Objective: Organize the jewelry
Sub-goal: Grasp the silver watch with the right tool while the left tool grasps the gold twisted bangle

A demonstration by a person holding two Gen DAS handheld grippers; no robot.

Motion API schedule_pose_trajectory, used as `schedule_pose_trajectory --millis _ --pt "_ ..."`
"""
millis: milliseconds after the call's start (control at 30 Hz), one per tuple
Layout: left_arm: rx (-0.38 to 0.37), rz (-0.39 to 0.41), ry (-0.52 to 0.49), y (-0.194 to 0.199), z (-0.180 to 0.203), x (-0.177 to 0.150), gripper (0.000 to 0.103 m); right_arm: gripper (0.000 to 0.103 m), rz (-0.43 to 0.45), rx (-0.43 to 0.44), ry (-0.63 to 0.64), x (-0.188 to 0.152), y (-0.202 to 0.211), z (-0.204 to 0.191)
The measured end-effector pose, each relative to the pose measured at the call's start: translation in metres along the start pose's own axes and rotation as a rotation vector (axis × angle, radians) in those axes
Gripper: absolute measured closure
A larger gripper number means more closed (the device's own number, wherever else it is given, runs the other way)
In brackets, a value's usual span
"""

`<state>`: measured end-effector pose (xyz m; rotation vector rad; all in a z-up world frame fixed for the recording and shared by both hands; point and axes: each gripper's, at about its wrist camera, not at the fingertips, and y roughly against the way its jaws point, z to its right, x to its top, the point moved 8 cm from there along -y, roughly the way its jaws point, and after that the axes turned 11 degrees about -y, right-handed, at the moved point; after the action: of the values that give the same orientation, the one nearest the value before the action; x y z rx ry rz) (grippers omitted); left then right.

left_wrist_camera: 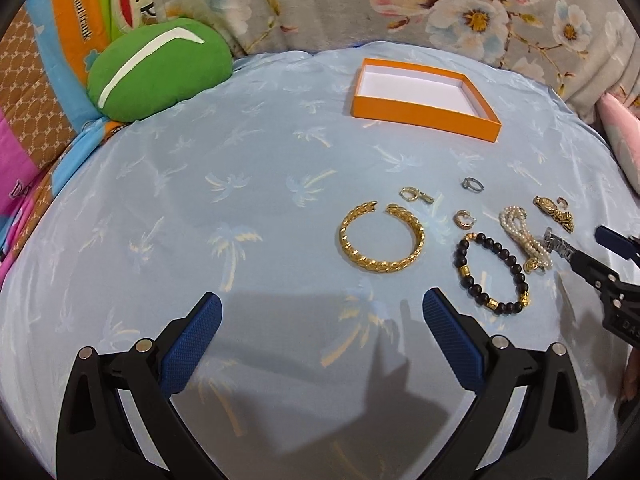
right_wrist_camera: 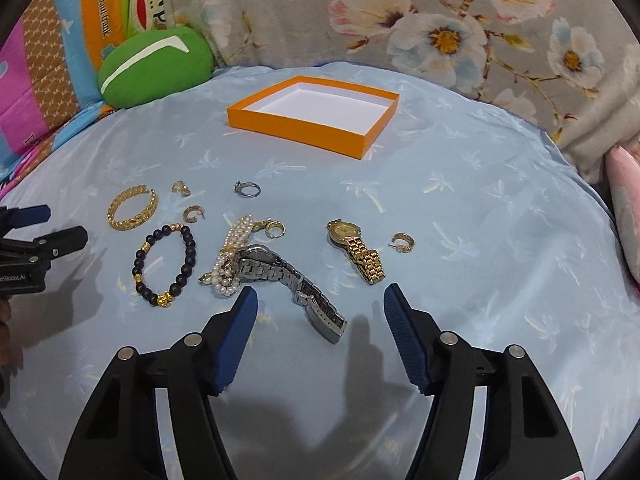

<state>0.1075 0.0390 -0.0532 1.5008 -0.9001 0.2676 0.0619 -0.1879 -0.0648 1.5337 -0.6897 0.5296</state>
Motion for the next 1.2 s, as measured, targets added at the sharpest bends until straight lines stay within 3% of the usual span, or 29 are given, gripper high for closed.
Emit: schedule_pose_trajectory --millis 400,500,533,900,1067,1200 --pt "-0.062 -0.030 -0.027 -0.029 0.010 0.016 0.005 0.071 -0.104 0.143 0.014 0.004 -0.025 -0.011" --pt "-0.060 -0.029 -0.034 -0.031 0.012 0.018 0.005 0.085 -0.114 0.163 -0.007 0.002 -0.023 -0.014" --pt "-0.058 -0.033 -0.035 -0.032 0.012 0.018 0.005 0.096 -0.122 0.173 -0.018 0.001 -0.022 -0.016" --pt "-0.090 -0.072 -0.012 -0.043 0.014 0.019 0.005 0.097 -0.077 0.097 -0.156 -0.024 0.005 -0.021" --pt "-0.063 -0.069 -0.003 -0.050 0.016 0.029 0.017 0.097 -0.074 0.095 -0.223 -0.026 0.005 -0.014" --pt "-0.048 -0.048 -0.011 -0.050 0.021 0.035 0.036 0.097 -0.075 0.094 -0.233 -0.025 0.004 -0.012"
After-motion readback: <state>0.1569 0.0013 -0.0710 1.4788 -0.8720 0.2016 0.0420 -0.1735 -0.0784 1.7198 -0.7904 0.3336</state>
